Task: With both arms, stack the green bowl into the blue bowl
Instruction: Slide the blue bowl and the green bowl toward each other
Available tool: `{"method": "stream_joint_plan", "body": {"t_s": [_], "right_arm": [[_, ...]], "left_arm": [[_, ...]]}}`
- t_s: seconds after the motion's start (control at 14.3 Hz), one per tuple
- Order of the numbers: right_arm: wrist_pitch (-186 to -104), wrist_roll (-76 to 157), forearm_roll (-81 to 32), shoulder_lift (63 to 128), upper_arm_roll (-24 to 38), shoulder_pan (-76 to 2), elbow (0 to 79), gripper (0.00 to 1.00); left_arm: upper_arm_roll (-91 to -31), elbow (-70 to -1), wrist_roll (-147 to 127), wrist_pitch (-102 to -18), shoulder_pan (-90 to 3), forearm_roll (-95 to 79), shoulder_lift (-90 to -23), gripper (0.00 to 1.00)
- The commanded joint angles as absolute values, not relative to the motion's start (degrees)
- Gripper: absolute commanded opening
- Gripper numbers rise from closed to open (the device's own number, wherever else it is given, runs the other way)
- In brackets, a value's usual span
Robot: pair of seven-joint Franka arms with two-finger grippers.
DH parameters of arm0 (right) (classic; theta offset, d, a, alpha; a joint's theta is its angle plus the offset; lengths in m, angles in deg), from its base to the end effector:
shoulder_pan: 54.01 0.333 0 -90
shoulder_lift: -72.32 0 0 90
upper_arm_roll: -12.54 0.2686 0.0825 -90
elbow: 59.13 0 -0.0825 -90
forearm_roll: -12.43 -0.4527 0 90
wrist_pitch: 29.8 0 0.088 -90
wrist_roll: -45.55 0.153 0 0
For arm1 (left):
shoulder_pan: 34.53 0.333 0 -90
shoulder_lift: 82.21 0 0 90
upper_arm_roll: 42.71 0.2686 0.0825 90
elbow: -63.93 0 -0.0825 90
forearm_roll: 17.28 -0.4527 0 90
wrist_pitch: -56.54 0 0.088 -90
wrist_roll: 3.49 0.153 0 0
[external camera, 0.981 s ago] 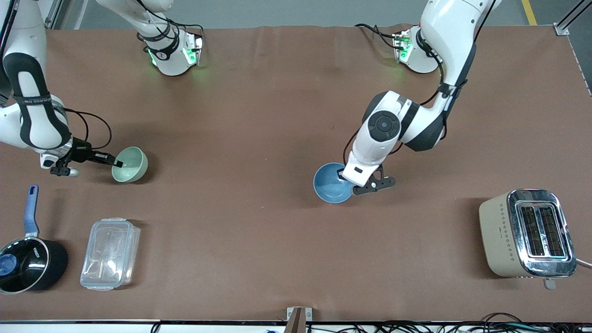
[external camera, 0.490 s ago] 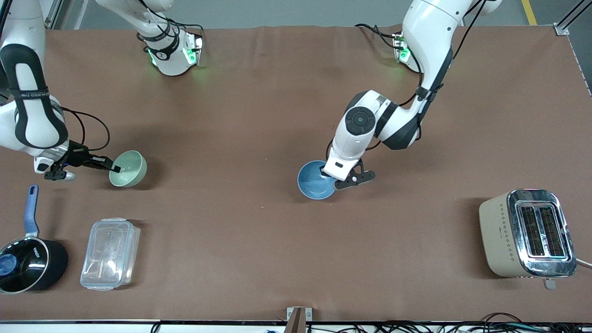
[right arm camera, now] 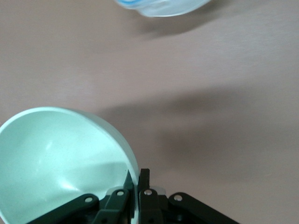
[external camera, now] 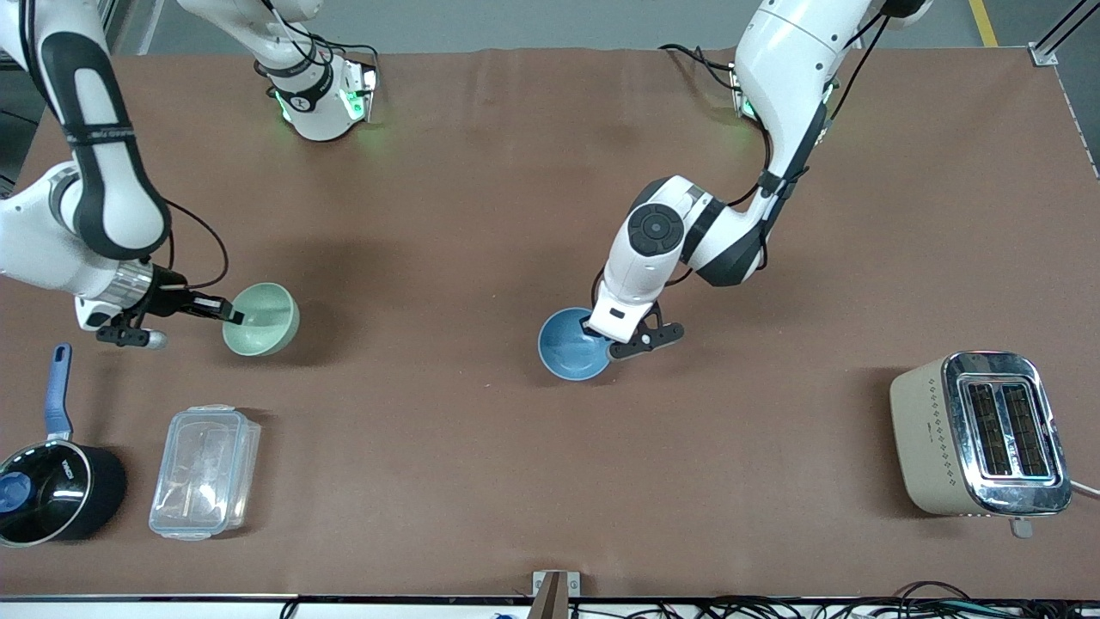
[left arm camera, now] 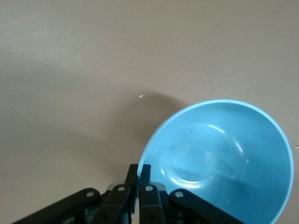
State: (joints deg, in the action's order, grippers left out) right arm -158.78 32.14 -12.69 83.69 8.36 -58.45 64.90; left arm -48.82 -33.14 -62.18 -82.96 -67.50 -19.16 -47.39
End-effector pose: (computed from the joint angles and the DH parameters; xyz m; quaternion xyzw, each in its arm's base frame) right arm 0.5823 -0.0627 0.1579 -0.9810 0.1048 0.0230 0.1615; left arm 0.5614 -0.4530 0.1278 0.9830 0.1697 0.0311 0.0633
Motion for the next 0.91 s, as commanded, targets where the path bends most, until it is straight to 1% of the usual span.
{"method": "stream_joint_plan", "body": {"t_s": [0.0, 0.21, 0.49, 0.7, 0.77, 0.84], "right_arm": [[-158.47, 44.36, -8.68, 80.67, 15.15, -58.94, 65.41, 0.02], [-158.64, 60.0, -3.5, 80.75, 23.68, -58.85, 63.31, 0.01], [-158.56, 83.46, 4.41, 82.5, 33.88, -58.59, 57.51, 0.01], [-158.56, 91.94, 6.27, 85.67, 37.32, -57.97, 53.55, 0.01], [-158.56, 93.17, 6.28, 86.46, 37.42, -57.8, 52.58, 0.01], [-158.56, 94.06, 6.19, 87.16, 37.42, -57.1, 51.53, 0.01]], "left_arm": [[-47.81, -29.67, -63.17, -82.68, -68.01, -20.18, -45.47, 0.0], [-47.89, -25.29, -63.96, -82.68, -68.8, -20.71, -42.31, 0.0], [-47.98, -25.45, -64.05, -82.68, -68.89, -20.8, -41.87, 0.0], [-48.07, -26.33, -66.07, -82.51, -70.47, -20.8, -41.87, 0.01], [-48.07, -26.77, -66.07, -82.42, -70.56, -20.8, -41.87, 0.07], [-48.07, -26.77, -66.07, -82.33, -70.56, -20.8, -41.78, 0.17]]}}
